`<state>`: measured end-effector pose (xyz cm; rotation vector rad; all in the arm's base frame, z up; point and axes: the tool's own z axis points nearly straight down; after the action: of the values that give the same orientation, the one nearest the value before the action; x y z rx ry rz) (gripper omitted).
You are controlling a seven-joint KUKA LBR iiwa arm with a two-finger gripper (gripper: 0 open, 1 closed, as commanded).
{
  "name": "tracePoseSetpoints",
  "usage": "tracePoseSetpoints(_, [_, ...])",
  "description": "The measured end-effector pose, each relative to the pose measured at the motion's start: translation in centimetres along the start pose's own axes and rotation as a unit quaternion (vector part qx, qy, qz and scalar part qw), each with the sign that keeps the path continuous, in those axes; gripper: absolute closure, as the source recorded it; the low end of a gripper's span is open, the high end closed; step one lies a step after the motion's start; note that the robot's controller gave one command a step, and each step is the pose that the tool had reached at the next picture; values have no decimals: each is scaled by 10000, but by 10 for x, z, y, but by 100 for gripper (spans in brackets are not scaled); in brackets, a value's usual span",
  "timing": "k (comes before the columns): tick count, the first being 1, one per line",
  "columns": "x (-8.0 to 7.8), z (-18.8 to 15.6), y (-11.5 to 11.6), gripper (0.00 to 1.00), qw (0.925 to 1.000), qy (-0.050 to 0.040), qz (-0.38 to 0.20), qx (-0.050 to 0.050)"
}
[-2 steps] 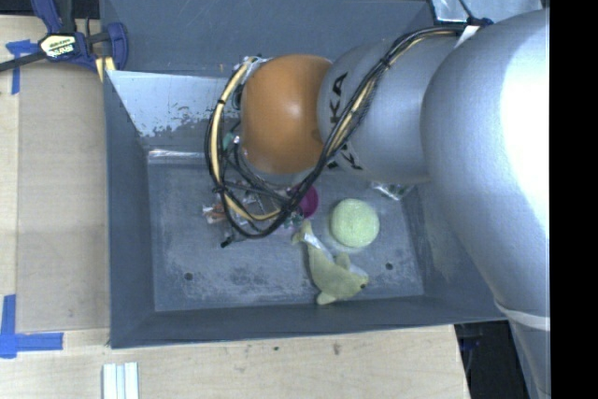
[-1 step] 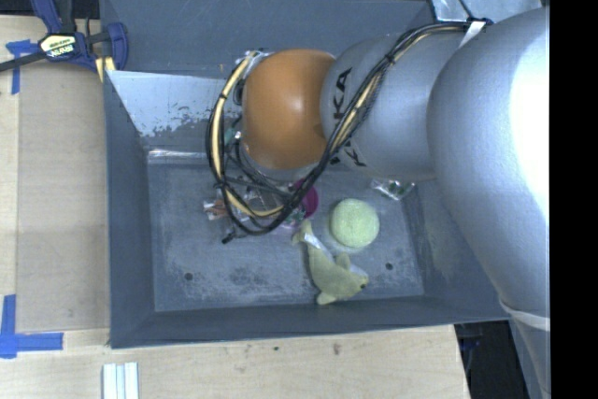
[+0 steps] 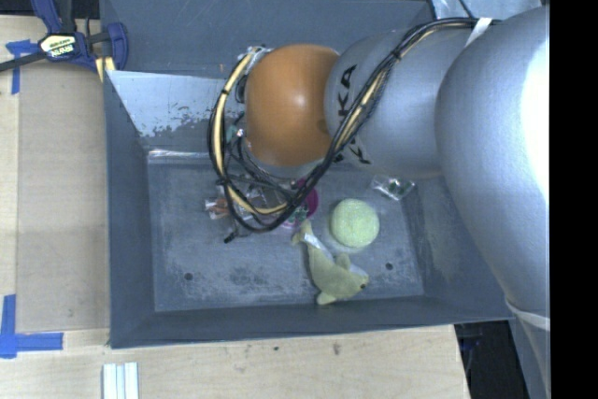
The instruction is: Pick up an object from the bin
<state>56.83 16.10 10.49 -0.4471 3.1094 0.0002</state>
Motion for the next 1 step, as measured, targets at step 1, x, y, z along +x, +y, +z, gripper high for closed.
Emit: tracePoseSetpoints(1, [-1,-16,0,100,10000,-6,2,0])
